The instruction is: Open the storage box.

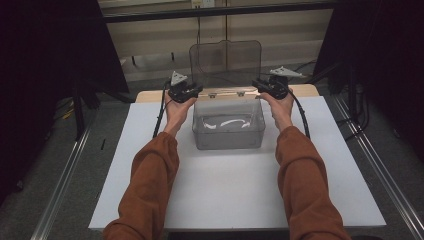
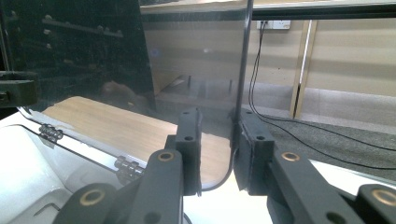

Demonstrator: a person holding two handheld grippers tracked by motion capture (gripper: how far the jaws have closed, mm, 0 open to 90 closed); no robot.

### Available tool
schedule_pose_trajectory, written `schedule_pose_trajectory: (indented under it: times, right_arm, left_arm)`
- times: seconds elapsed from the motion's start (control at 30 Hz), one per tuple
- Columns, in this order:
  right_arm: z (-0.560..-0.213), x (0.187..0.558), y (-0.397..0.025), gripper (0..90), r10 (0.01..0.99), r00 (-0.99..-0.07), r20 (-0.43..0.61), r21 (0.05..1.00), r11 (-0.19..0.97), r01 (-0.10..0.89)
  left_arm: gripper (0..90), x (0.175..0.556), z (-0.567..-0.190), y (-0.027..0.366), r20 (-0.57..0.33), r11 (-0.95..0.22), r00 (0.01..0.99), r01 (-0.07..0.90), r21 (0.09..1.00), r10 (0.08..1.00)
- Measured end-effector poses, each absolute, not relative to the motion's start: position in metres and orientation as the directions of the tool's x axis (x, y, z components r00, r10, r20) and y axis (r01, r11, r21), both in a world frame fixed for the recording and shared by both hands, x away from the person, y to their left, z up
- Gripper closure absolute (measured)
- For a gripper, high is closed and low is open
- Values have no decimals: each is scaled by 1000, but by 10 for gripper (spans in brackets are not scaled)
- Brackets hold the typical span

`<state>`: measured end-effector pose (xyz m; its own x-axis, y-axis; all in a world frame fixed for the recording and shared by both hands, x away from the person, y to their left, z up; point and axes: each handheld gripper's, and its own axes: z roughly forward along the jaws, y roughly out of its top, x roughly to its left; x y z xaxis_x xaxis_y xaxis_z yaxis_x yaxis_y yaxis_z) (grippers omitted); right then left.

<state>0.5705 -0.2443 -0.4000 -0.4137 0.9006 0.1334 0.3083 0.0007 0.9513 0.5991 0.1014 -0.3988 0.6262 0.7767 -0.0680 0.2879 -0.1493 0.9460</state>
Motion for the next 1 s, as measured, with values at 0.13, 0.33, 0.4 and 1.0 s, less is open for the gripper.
schedule_pose_trajectory:
  times: [0.13, 0.33, 0.4, 1.0]
  right_arm:
    - [-401, 572, -245, 723, 898, -415, 144, 950, -8, 312]
    - [-400, 574, -245, 717, 899, -413, 148, 944, -5, 329]
    - [-400, 574, -245, 717, 898, -412, 153, 943, -7, 334]
    - [-406, 583, -247, 684, 892, -365, 265, 898, -91, 431]
  left_arm:
    - [658, 602, -401, 102, -104, -120, 622, 308, 944, 776]
    - [648, 605, -400, 102, -122, -119, 619, 334, 935, 776]
    - [648, 606, -399, 102, -123, -127, 623, 341, 932, 773]
    - [583, 615, -404, 101, -215, -83, 582, 442, 893, 784]
